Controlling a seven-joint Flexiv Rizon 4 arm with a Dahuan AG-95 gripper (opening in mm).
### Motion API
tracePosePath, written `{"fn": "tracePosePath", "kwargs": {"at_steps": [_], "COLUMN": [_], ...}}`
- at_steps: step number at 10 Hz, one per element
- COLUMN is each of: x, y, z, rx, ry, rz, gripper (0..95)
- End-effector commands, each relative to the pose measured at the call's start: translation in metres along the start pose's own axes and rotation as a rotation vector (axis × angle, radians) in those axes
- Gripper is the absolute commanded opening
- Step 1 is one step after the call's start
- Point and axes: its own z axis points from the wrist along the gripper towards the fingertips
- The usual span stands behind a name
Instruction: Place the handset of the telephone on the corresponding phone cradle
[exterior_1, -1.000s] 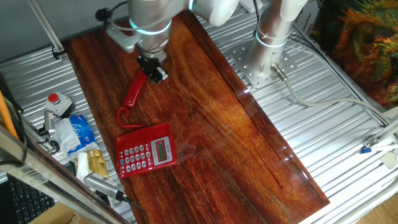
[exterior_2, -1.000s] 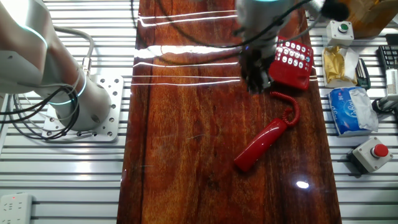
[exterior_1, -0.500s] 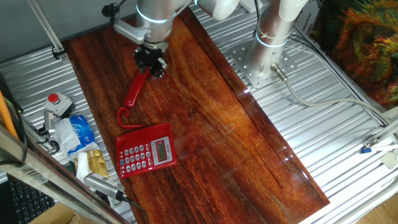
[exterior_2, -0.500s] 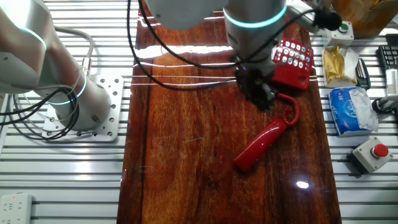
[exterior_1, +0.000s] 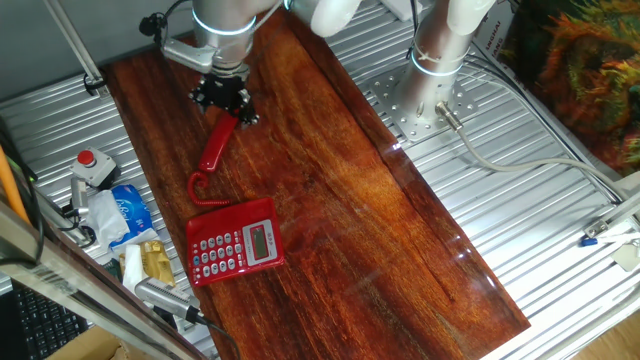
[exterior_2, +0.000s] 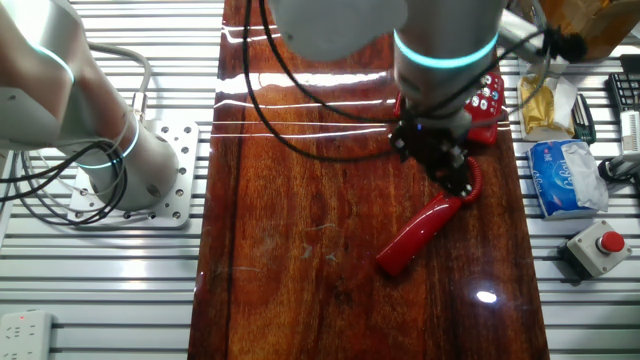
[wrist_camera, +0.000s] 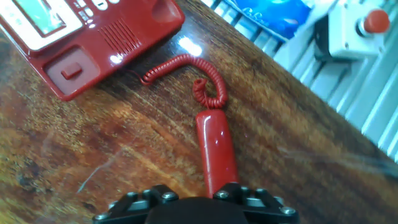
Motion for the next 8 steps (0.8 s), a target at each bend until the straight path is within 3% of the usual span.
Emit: {"fn": "tracePosePath", "kwargs": {"at_steps": [1,3,5,6,8], "x": [0.002,0.0,-0.001,-0.001,-0.001], "y": [-0.012,-0.02,-0.02,-0.019,-0.017], "z": [0.006,0.008,0.015,0.023,0.033], "rx": [-0.027,-0.027,-0.028,-0.025,-0.026], "ry": [-0.024,-0.014,-0.012,-0.009,-0.007], "rz": [-0.027,0.001,0.091,0.165,0.191], "gripper": [95.0,95.0,95.0,95.0,95.0]}}
